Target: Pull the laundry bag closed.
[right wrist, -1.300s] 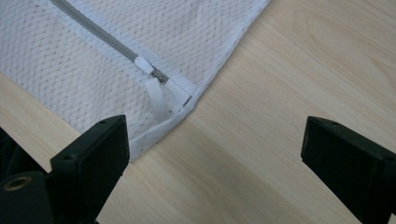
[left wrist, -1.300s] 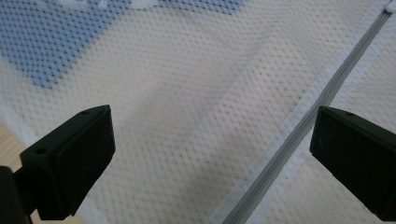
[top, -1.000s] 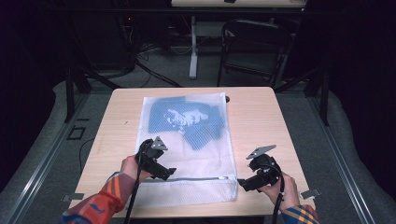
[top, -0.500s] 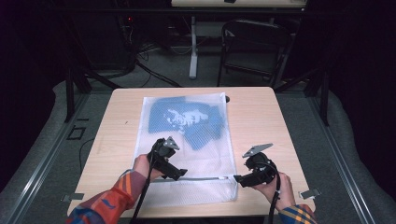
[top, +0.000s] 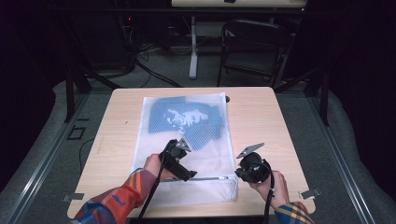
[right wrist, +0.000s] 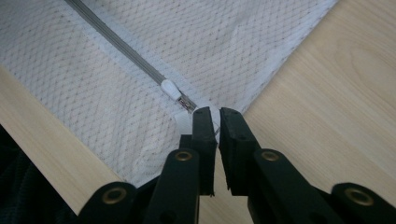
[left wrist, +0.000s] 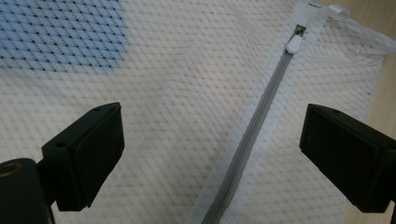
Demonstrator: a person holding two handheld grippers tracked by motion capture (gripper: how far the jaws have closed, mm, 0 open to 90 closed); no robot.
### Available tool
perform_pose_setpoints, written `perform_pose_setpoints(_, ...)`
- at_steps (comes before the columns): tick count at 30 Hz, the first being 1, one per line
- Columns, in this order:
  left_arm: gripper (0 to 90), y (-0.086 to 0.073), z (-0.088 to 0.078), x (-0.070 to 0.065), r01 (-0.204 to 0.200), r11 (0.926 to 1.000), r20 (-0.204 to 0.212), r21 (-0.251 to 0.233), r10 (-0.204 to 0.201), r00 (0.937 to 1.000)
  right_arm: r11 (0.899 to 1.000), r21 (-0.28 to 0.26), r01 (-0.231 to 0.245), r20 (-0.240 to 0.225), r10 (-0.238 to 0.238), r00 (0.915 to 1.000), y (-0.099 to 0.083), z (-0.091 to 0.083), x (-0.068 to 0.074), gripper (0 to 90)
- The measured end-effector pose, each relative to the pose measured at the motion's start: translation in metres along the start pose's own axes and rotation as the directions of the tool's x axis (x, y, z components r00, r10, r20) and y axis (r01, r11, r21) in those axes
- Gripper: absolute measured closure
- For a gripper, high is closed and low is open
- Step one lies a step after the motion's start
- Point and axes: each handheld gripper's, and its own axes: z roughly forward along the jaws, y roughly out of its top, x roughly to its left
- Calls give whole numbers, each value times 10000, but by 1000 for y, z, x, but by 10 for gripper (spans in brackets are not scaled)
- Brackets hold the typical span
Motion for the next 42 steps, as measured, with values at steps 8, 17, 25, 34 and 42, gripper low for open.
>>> perform_pose_setpoints(8, 85, 8, 10, -5, -172, 9998, 286, 21, 171, 9994, 9999, -52, -115, -324, 113, 9994, 2, 10, 0, 900)
perform_pose_setpoints(17, 149, 20, 27, -17, -501, 9986, 482, -179, 509, 9975, 9997, 256, 6, -392, 4, 9992, 5, 25, 1, 900)
perform_pose_setpoints(25, 150, 29, 43, -24, -727, 9973, 587, -31, 728, 9956, 9991, 434, -12, -409, 30, 9992, 4, 34, 0, 900)
perform_pose_setpoints(34, 225, 37, 59, -33, -857, 9962, 760, -139, 865, 9933, 9984, 557, 14, -376, 7, 9993, 4, 41, -1, 900)
perform_pose_setpoints(42, 300, 43, 72, -38, -1104, 9937, 947, -180, 1116, 9892, 9976, 695, -44, -408, 73, 9991, 3, 49, -2, 900)
